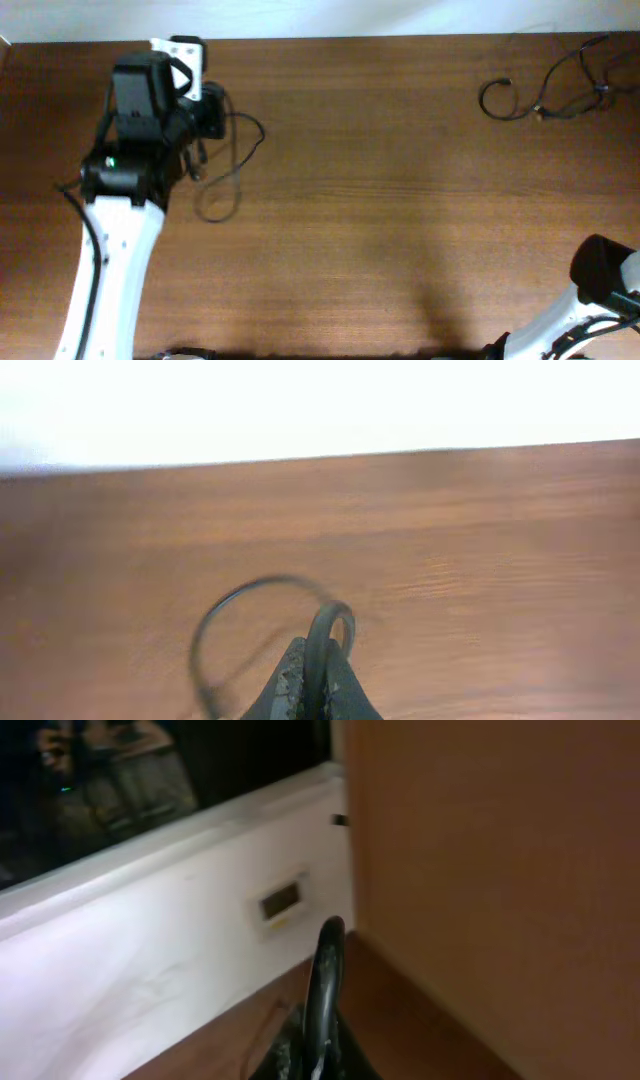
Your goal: Untangle cables
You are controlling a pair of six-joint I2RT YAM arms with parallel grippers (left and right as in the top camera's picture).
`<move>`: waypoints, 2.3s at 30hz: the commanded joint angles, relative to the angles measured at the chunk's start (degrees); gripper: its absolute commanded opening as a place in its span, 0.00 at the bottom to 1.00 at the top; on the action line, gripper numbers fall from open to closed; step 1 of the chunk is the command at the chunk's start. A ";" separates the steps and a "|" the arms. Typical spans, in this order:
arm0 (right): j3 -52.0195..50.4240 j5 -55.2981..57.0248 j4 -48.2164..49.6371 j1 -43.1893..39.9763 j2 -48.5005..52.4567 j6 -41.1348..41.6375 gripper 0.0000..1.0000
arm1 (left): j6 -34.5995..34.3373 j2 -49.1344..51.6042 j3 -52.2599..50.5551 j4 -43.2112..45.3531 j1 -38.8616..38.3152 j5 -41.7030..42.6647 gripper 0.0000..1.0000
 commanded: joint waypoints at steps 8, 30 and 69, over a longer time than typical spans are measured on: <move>-0.98 -17.25 0.48 -16.59 0.00 2.05 0.04 | -3.98 -5.11 0.17 0.79 -8.68 0.98 0.00; -33.79 -14.23 17.07 -14.99 18.56 0.94 0.04 | -5.57 -5.11 3.69 2.58 -16.11 1.97 0.00; -36.52 -15.34 17.49 -7.63 0.48 0.46 0.99 | -5.92 -4.98 3.72 11.13 -17.31 3.58 0.00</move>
